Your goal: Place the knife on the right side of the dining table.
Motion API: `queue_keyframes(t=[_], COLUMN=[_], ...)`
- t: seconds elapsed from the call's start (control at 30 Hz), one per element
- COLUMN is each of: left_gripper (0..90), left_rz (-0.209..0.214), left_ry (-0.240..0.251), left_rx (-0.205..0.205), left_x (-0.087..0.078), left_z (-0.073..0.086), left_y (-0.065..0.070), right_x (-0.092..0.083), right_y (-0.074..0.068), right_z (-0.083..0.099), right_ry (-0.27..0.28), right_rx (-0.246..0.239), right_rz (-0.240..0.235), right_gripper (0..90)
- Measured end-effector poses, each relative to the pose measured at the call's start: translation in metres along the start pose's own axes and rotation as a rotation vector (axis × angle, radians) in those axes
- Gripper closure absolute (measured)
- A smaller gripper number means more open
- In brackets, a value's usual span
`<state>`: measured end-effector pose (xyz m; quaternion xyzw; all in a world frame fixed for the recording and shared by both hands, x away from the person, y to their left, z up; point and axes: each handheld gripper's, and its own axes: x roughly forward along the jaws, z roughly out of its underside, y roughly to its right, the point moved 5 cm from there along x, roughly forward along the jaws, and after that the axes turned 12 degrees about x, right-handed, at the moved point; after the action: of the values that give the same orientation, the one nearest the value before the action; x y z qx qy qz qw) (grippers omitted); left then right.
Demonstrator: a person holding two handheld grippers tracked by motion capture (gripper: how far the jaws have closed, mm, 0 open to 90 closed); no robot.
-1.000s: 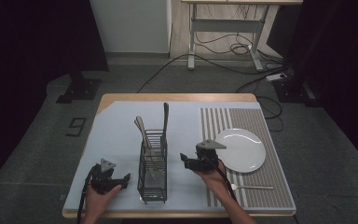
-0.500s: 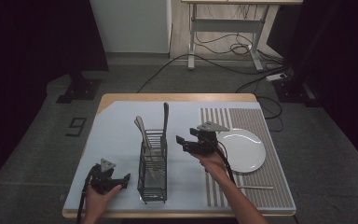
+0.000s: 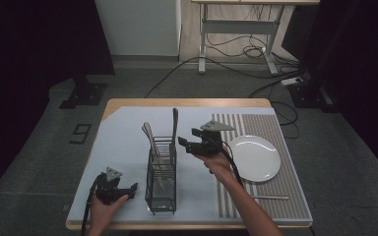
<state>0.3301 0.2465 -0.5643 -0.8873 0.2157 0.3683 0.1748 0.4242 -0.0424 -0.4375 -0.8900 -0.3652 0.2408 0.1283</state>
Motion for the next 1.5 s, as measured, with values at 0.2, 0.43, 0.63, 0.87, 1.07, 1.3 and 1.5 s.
queue_keyframes(t=[0.2,0.43,0.63,0.87,1.07,1.3,1.5], left_gripper=[8.9,8.9,8.9,9.0,9.0,9.0,9.0], left_rz=[0.000,-0.001,0.000,0.000,0.000,0.001,0.001], left_ry=[0.001,0.002,0.002,0.002,0.001,0.001,0.001], left_rx=[0.000,0.000,0.000,0.000,0.001,0.000,0.000], left_x=[0.000,0.000,0.000,0.000,0.000,0.000,0.000], left_z=[0.000,0.000,0.000,0.000,0.000,0.000,0.000], left_y=[0.000,0.000,0.000,0.000,0.000,0.000,0.000], right_x=[0.006,0.014,0.027,0.033,0.031,0.024,0.007], right_y=[-0.006,-0.010,-0.013,-0.012,-0.014,-0.015,-0.018], right_z=[-0.007,-0.013,-0.019,-0.025,-0.026,-0.034,-0.043], right_ry=[0.000,0.005,0.003,0.020,0.020,0.069,0.132], right_rx=[-0.005,-0.023,-0.016,0.022,0.053,0.078,0.083], right_rz=[-0.013,-0.017,-0.044,-0.093,-0.133,-0.160,-0.178], right_gripper=[32.3,35.6,47.3,74.0,82.7,83.4,83.6])
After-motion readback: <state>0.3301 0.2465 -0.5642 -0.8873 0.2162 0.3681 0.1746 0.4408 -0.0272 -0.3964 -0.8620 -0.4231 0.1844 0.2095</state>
